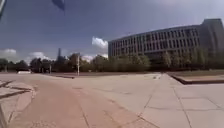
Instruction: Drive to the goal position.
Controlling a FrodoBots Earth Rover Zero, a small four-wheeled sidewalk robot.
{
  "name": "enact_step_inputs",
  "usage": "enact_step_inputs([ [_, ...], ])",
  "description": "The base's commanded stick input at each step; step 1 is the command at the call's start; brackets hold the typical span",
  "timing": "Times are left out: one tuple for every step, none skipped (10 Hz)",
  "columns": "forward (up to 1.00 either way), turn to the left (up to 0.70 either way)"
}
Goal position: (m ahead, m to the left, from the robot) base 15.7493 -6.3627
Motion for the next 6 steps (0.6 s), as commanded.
enact_step_inputs([
  [0.70,-0.29],
  [0.70,-0.29],
  [0.70,-0.29],
  [0.70,-0.29],
  [0.70,-0.29],
  [0.70,-0.29],
])
